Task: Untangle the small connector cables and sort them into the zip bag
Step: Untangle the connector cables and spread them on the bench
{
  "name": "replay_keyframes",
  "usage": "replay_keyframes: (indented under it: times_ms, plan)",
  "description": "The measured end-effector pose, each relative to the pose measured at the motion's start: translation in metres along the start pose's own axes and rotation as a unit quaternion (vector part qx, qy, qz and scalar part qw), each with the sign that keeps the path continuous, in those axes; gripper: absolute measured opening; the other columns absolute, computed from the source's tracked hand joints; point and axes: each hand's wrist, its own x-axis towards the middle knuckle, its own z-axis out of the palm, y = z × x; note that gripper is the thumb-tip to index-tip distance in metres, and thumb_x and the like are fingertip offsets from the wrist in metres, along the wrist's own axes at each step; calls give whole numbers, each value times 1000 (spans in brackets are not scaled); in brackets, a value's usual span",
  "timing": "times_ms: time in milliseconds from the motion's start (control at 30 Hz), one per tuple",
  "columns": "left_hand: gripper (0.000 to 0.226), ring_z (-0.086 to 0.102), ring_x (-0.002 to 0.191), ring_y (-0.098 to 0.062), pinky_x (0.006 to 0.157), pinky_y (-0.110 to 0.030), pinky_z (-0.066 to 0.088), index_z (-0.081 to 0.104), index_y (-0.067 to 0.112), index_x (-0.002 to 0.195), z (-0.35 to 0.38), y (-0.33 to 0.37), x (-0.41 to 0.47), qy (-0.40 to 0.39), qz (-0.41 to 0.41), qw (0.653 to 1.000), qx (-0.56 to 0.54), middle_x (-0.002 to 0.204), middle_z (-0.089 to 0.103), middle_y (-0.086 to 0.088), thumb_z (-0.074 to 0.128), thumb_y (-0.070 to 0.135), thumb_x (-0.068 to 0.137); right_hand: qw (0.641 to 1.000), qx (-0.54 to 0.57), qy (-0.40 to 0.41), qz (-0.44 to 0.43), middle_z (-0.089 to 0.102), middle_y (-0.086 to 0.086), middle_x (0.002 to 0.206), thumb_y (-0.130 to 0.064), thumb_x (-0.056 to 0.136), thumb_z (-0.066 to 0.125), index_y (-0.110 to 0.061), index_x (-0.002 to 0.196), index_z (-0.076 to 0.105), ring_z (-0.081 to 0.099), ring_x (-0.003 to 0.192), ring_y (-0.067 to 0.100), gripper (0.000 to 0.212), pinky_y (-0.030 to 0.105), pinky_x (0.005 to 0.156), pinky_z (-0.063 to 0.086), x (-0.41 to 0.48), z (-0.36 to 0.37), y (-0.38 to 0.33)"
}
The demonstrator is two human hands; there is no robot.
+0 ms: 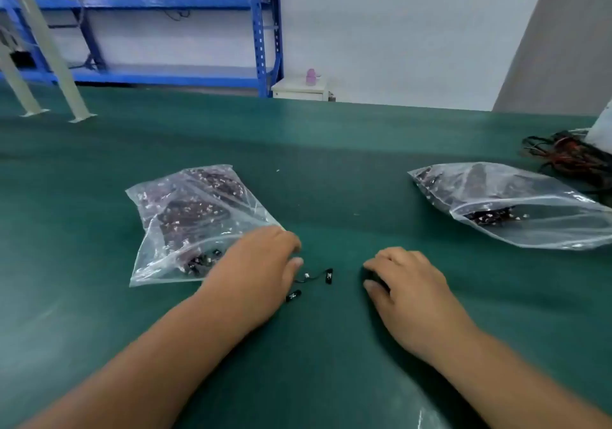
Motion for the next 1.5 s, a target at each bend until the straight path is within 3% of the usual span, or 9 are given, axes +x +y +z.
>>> replay_keyframes:
  times_ms: [233, 433, 533, 700, 833, 900, 1000, 1233, 1500]
  plan:
    - [24, 60, 89, -15, 80, -36, 51, 54, 27, 93, -28, -36, -4, -82, -96, 985, 121, 93, 58, 8, 49, 50, 94, 998, -9, -39, -50, 51, -17, 140, -53, 98, 34, -34, 133, 56, 42, 130, 12, 45, 31, 109, 37, -9, -3, -5]
    - [51, 40, 136, -22, 109, -43, 37, 28, 29, 146, -21, -47, -7, -200, -106, 962, 152, 152, 36, 4, 31, 52, 100, 989, 22, -112, -97, 7, -19, 165, -80, 80, 8, -43, 155, 9, 6, 151, 5, 84, 27, 123, 1, -7, 1, -33]
    - [48, 38, 137, -24, 113, -43, 32, 28, 27, 144, -5, -50, 0, -191, -100, 969, 121, 152, 37, 0, 27, 49, 102, 988, 19, -112, -103, -5, -11, 167, -83, 77, 5, -38, 156, -5, -5, 153, 11, 91, 37, 124, -5, 8, 13, -54]
    - [34, 50, 124, -21, 102, -40, 39, 45, 33, 127, 17, -59, 22, -82, -116, 988, 54, 132, 59, 3, 29, 48, 101, 990, 25, -97, -101, -3, -1, 167, -81, 82, 18, -23, 158, 0, -3, 154, 16, 98, 39, 124, -4, 48, 33, -79]
    - [17, 58, 99, -18, 76, -30, 37, 51, 30, 105, 21, -61, 45, -31, -123, 990, 59, 109, 64, 3, 38, 40, 100, 988, 50, -75, -123, 15, 2, 165, -64, 94, 38, -29, 153, 22, 13, 151, 23, 71, 44, 123, 4, 74, 38, -94]
    - [13, 59, 98, -18, 82, -33, 46, 52, 30, 104, 21, -61, 47, -42, -121, 990, 56, 104, 63, 5, 40, 34, 98, 985, 62, -60, -149, 37, -2, 153, -51, 98, 43, -31, 144, 40, 30, 142, 24, 50, 45, 122, 18, 77, 36, -95]
    - [17, 58, 94, -18, 82, -36, 47, 54, 30, 100, 19, -52, 38, -35, -104, 993, 33, 98, 60, 7, 39, 38, 98, 981, 64, -44, -176, 55, -7, 125, -39, 98, 46, -27, 120, 61, 47, 115, 22, 30, 41, 101, 40, 74, 32, -83]
    - [18, 51, 103, -16, 93, -33, 42, 56, 30, 112, 18, -22, 14, -17, -48, 998, 40, 106, 52, 10, 46, 35, 98, 986, 59, -38, -151, 53, -14, 114, -39, 100, 48, -31, 112, 66, 44, 103, 19, 22, 37, 92, 40, 51, 17, -44]
    - [37, 40, 116, -5, 105, -19, 29, 51, 34, 133, 22, 8, 1, -28, 31, 995, -85, 115, 43, 20, 50, 40, 96, 979, 140, -10, -150, 53, -16, 100, -24, 92, 67, -30, 106, 66, 50, 96, 11, 15, 31, 86, 45, 11, 3, -12]
